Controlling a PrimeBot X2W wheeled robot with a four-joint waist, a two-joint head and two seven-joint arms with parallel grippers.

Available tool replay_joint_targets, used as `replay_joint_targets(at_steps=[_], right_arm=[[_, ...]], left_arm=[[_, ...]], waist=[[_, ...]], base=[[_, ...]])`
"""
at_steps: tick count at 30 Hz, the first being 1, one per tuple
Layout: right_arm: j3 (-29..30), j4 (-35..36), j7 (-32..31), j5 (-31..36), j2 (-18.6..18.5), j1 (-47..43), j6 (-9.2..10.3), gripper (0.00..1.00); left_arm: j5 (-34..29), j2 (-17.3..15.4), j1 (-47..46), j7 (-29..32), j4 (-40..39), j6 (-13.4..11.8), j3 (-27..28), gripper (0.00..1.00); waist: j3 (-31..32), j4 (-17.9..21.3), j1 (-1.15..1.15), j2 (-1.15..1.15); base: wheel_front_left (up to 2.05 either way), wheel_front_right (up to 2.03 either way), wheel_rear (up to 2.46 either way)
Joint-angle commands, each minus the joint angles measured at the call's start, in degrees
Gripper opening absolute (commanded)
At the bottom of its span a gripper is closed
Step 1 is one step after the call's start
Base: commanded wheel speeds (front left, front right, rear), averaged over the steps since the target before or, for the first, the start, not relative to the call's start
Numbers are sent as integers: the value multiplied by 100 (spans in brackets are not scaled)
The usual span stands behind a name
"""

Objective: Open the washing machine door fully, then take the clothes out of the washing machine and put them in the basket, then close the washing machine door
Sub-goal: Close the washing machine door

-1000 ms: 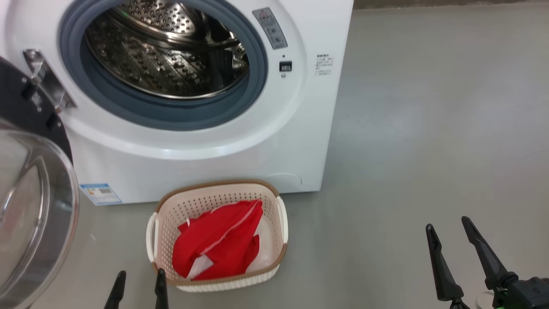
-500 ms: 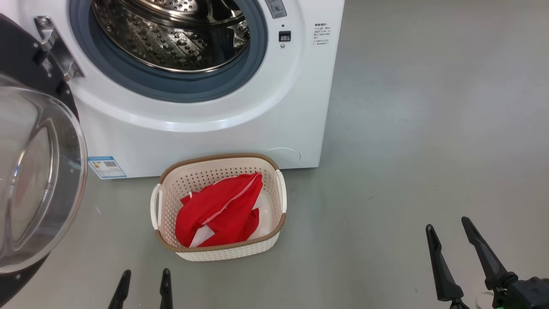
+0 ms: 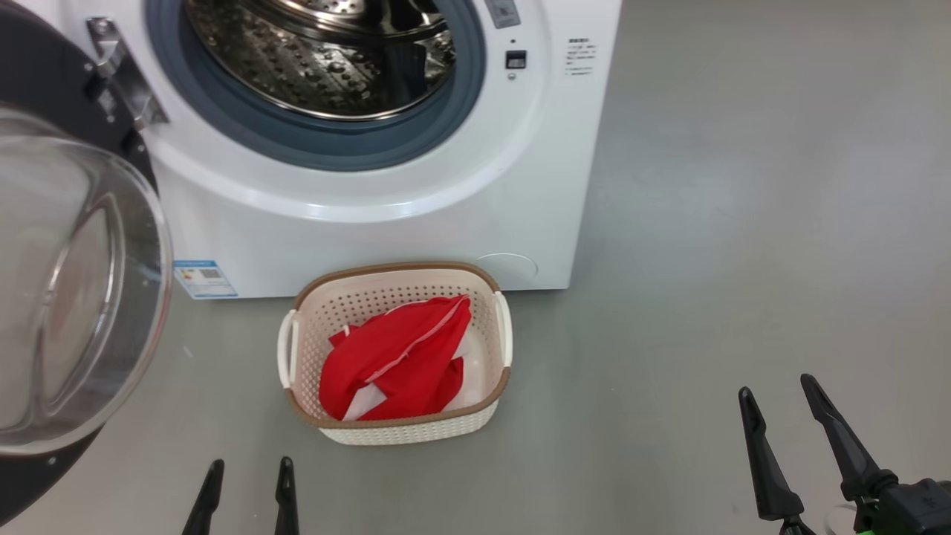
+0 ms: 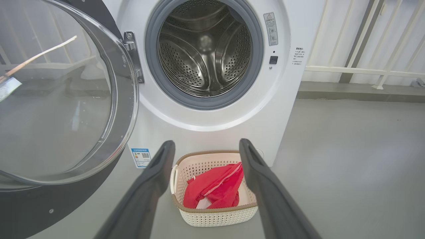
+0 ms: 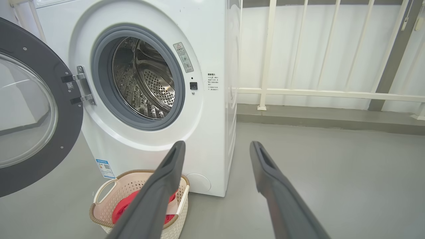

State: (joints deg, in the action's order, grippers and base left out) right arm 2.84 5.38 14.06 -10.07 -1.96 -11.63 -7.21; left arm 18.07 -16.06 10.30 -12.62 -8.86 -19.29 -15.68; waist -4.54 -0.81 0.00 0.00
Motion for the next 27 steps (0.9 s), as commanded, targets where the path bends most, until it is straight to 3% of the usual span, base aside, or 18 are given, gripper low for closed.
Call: replay_joint_targets(at_steps=[1, 27], right_arm=[[-130, 147, 7, 54, -92, 187, -28, 100], [-303, 416, -305, 398, -92, 288, -28, 100]], left_arm=[[-93, -79, -267, -28, -167, -76, 185, 100], [-239, -38, -180, -193, -422, -254, 279, 100]], waist=[[5, -108, 0, 0], [111, -1839, 0, 0]], base=[[0, 0, 0], [0, 0, 0]])
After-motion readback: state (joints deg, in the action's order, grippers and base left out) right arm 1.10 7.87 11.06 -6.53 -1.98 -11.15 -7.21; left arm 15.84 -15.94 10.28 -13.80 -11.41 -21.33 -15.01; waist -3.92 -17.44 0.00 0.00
